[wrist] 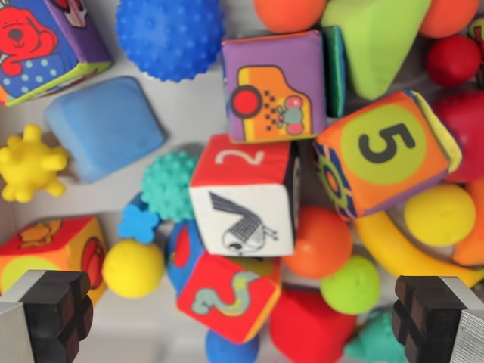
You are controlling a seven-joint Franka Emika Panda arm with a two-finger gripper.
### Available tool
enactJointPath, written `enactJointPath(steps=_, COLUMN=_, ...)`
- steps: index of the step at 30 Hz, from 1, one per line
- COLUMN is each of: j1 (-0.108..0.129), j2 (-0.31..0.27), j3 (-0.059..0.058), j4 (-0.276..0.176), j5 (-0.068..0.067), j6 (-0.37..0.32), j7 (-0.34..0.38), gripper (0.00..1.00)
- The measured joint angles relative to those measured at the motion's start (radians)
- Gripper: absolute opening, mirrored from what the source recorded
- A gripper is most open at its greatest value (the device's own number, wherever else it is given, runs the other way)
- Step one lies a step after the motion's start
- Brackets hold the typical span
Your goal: Pick an object from the bin
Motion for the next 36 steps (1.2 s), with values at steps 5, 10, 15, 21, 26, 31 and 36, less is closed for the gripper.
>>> enactJointPath(steps=5, j1=0.000, j2=0.000, j3=0.000, j4=0.000, j5=0.000, j6=0.000, j7=0.000, gripper=1.00)
enactJointPath(steps=10, j1=0.000, j2=0.000, j3=0.000, j4=0.000, j5=0.000, j6=0.000, j7=0.000, gripper=1.00)
enactJointPath(steps=15, j1=0.000, j2=-0.001, j3=0.000, j4=-0.008, j5=0.000, j6=0.004, j7=0.000, gripper=1.00)
enactJointPath(steps=21, j1=0.002, j2=-0.008, j3=0.000, j4=-0.048, j5=0.000, j6=0.038, j7=0.003, gripper=1.00)
enactJointPath(steps=26, j1=0.006, j2=-0.017, j3=0.000, j4=-0.092, j5=-0.002, j6=0.076, j7=0.010, gripper=1.00)
enactJointPath(steps=31, j1=0.011, j2=-0.027, j3=0.000, j4=-0.146, j5=-0.005, j6=0.124, j7=0.019, gripper=1.00)
enactJointPath(steps=36, j1=0.017, j2=-0.034, j3=0.000, j4=-0.208, j5=-0.009, j6=0.183, j7=0.032, gripper=1.00)
